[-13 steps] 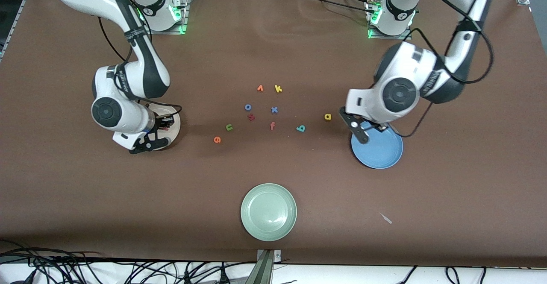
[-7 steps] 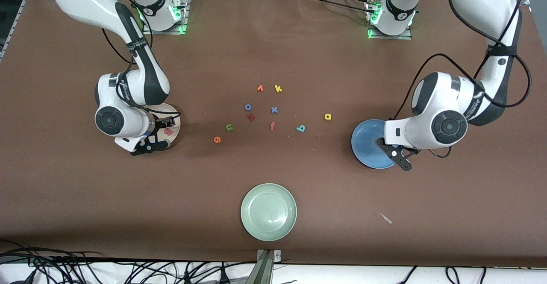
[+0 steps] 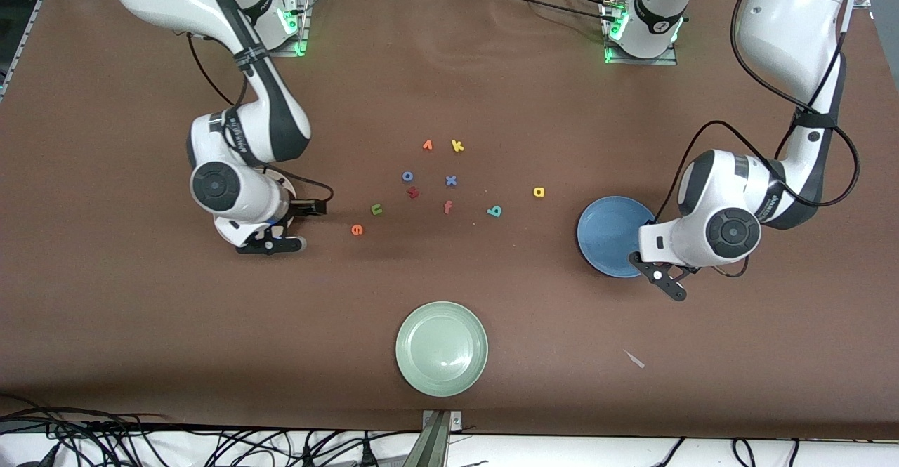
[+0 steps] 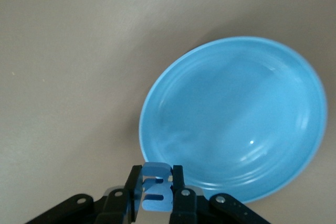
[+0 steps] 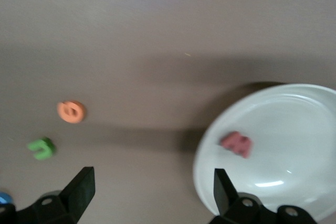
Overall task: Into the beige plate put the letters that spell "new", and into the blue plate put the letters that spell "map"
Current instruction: 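Drop the 3 on the blue plate while the right gripper drops m on white, then reach the left gripper to the yellow letter while the right gripper grasps orange 6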
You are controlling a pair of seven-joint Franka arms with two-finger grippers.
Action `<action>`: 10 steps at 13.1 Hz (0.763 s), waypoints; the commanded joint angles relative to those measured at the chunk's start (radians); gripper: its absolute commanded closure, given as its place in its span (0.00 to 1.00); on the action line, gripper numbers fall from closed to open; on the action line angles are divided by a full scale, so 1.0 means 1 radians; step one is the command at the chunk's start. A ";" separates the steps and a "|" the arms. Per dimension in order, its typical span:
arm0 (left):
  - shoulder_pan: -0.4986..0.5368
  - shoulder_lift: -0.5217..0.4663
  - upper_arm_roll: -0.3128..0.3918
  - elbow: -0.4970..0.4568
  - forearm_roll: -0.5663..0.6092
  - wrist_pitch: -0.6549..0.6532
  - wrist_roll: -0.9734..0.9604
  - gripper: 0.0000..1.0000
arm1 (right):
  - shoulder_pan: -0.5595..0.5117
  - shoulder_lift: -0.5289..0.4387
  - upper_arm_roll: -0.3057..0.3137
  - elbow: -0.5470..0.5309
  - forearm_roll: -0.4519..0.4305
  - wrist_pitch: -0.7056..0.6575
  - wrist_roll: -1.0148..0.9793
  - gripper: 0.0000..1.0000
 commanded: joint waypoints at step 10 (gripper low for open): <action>-0.022 0.040 -0.012 -0.056 -0.155 0.029 -0.067 0.23 | 0.058 0.240 0.051 0.215 0.013 0.072 0.134 0.01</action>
